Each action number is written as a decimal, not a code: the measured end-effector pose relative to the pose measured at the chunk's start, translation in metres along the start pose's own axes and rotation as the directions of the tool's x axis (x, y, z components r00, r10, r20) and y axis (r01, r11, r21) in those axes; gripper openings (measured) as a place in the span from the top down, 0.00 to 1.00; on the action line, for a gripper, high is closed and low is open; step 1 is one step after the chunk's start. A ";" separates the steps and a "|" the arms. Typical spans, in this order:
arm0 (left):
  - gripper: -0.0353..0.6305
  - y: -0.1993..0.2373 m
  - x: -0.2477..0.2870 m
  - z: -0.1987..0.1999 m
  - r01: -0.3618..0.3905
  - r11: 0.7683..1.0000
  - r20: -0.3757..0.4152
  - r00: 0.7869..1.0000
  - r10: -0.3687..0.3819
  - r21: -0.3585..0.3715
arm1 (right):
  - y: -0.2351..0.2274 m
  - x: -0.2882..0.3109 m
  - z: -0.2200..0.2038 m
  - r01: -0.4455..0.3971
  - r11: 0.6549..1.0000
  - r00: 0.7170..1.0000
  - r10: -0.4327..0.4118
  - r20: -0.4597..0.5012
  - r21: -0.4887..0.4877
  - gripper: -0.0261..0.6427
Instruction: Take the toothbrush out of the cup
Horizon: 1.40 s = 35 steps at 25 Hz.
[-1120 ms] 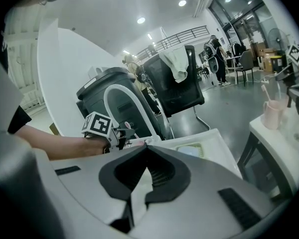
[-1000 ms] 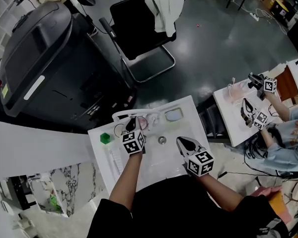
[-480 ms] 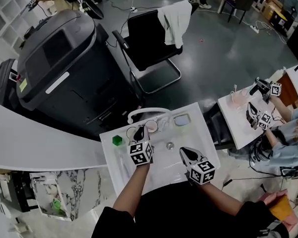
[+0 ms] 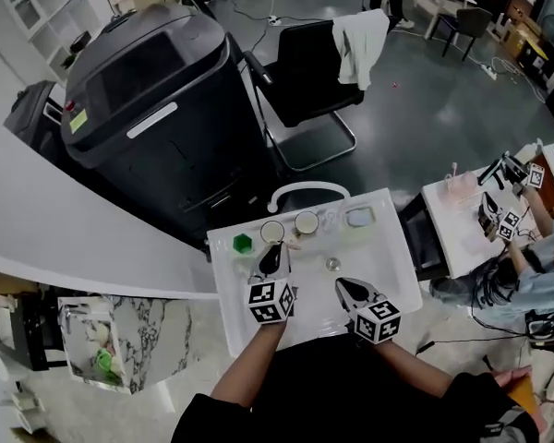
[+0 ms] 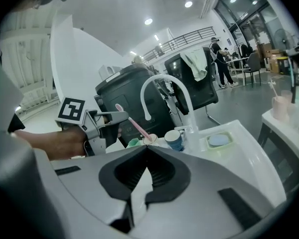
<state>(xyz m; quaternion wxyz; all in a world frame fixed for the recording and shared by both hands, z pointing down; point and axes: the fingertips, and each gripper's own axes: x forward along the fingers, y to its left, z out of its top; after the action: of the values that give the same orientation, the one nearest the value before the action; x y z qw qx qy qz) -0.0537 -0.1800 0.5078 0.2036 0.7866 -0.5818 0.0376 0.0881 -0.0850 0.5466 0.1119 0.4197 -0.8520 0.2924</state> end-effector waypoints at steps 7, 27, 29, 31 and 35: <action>0.88 0.061 -0.059 -0.019 -0.107 0.993 -0.010 0.994 0.107 -0.050 | 0.056 0.034 -0.016 -0.107 0.993 0.992 0.104 -0.069 -0.047 0.96; 0.88 0.148 -0.112 -0.108 -0.236 0.972 -0.197 0.952 0.234 0.012 | 0.108 0.075 -0.045 -0.178 0.979 0.977 0.163 -0.136 -0.104 0.96; 0.88 0.151 -0.108 -0.121 -0.229 0.973 -0.230 0.946 0.229 0.027 | 0.102 0.074 -0.045 -0.159 0.982 0.981 0.146 -0.130 -0.100 0.96; 0.88 0.155 -0.104 -0.135 -0.224 0.974 -0.268 0.937 0.226 0.039 | 0.097 0.073 -0.046 -0.140 0.986 0.984 0.128 -0.127 -0.089 0.96; 0.88 0.162 -0.100 -0.162 -0.225 0.973 -0.343 0.910 0.231 0.059 | 0.086 0.069 -0.046 -0.102 0.992 0.989 0.094 -0.118 -0.071 0.96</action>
<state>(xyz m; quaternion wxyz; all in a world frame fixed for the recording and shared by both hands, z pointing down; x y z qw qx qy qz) -0.2073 -0.0695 0.6714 0.2902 0.6960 -0.6240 0.2049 -0.0246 -0.0614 0.5791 0.1619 0.3553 -0.8744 0.2882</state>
